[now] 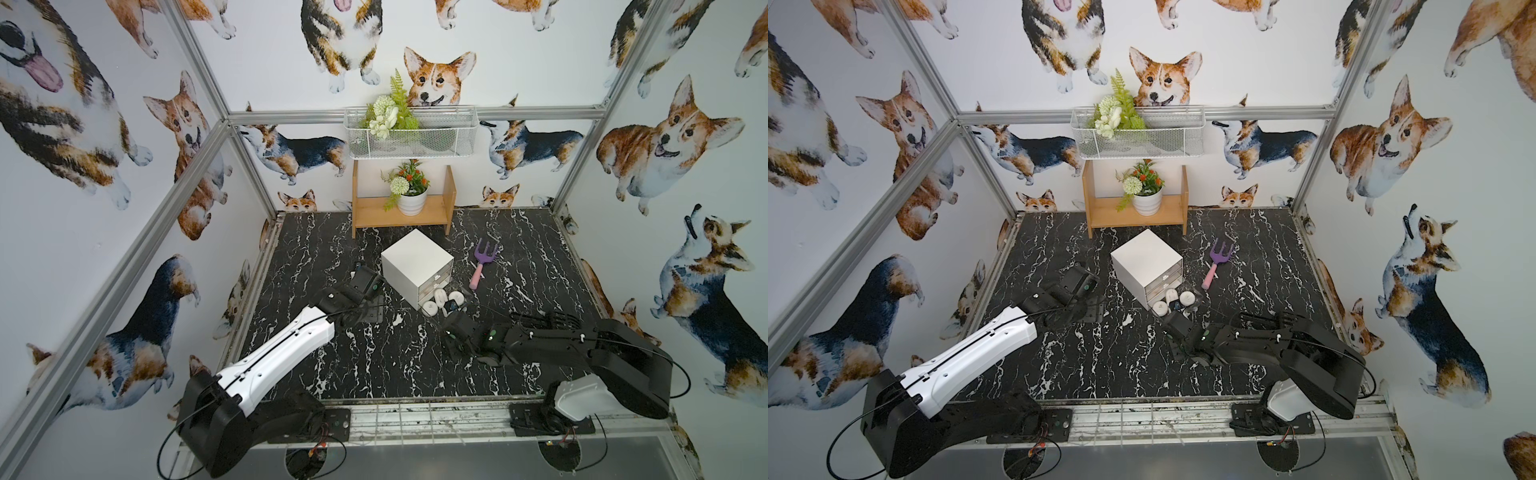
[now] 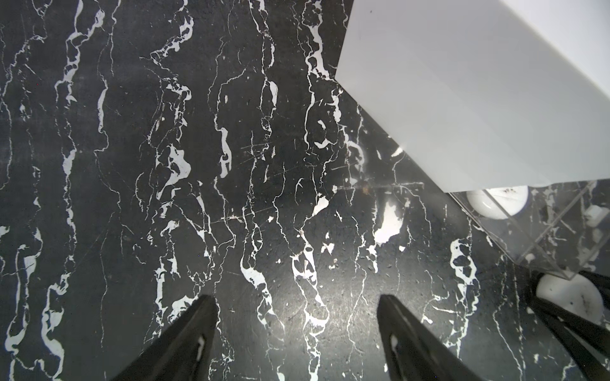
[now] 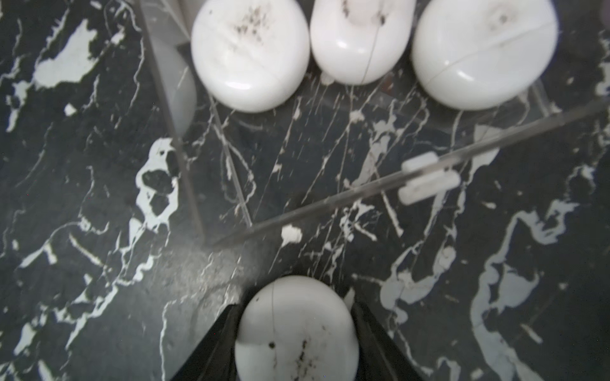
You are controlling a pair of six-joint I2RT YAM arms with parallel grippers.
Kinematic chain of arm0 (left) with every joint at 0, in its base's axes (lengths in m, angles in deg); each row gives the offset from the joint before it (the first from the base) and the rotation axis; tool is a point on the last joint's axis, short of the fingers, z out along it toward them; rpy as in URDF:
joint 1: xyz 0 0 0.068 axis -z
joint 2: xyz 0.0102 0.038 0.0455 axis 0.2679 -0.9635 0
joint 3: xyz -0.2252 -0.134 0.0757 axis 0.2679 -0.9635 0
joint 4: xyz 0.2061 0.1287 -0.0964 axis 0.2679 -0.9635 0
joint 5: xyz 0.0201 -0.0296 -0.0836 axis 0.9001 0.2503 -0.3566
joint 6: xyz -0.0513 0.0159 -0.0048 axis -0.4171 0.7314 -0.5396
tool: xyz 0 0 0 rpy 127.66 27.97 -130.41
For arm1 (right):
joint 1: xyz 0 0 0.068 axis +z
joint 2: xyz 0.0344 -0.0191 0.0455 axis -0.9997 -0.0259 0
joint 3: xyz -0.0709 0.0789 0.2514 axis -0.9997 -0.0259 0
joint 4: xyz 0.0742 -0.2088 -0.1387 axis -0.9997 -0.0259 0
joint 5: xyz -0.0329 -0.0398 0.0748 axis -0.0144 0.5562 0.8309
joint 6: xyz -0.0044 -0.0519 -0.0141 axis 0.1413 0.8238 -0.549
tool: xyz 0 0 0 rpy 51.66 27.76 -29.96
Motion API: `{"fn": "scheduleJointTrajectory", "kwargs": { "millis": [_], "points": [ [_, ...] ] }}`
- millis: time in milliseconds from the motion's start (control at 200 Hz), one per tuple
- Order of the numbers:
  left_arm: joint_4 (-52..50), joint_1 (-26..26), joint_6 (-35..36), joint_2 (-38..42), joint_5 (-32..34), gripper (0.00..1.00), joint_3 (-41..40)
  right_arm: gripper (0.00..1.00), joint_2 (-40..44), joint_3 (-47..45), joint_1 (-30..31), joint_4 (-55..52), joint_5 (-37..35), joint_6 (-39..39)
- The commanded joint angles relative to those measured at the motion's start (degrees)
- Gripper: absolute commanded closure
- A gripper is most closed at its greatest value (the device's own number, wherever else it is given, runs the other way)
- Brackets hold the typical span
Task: Put the bluetooth earphones in the drawer according to color
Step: Pick up the Bluetooth earphone from the center of the board, then place the bluetooth earphone in the drawer.
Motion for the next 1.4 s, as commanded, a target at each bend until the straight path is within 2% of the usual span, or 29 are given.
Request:
{"fn": "scheduleJointTrajectory", "kwargs": {
  "millis": [0, 280, 450, 621, 846, 1396],
  "points": [
    [0.38, -0.2, 0.29, 0.58, -0.01, 0.18, -0.47, 0.5, 2.3, 0.81, 0.27, -6.33, 2.93, 0.17],
    [0.3, -0.51, 0.35, 1.34, -0.13, 0.18, -0.86, 0.54, 10.01, 5.27, 0.34, -15.29, 11.09, 1.48],
    [0.09, -0.55, 0.17, 1.64, -0.1, 0.18, -0.69, 0.53, 13.07, 14.6, -0.11, -19.72, 8.31, 3.14],
    [-0.29, -0.53, -0.31, 2.22, -0.19, 0.18, -0.69, 0.52, 8.87, 21.47, -5.57, -19.15, 8.16, 6.65],
    [-3.07, -0.62, -0.49, 4.52, 0.94, 0.18, -0.34, 0.51, 2.95, 20.59, -10.98, -14.16, 9.25, 9.63],
    [-5.52, -0.79, -1.23, 7.18, 1.04, 0.17, -0.51, 0.49, -10.3, 20.46, -12.65, -7.55, 7.43, 12.6]
  ]
}}
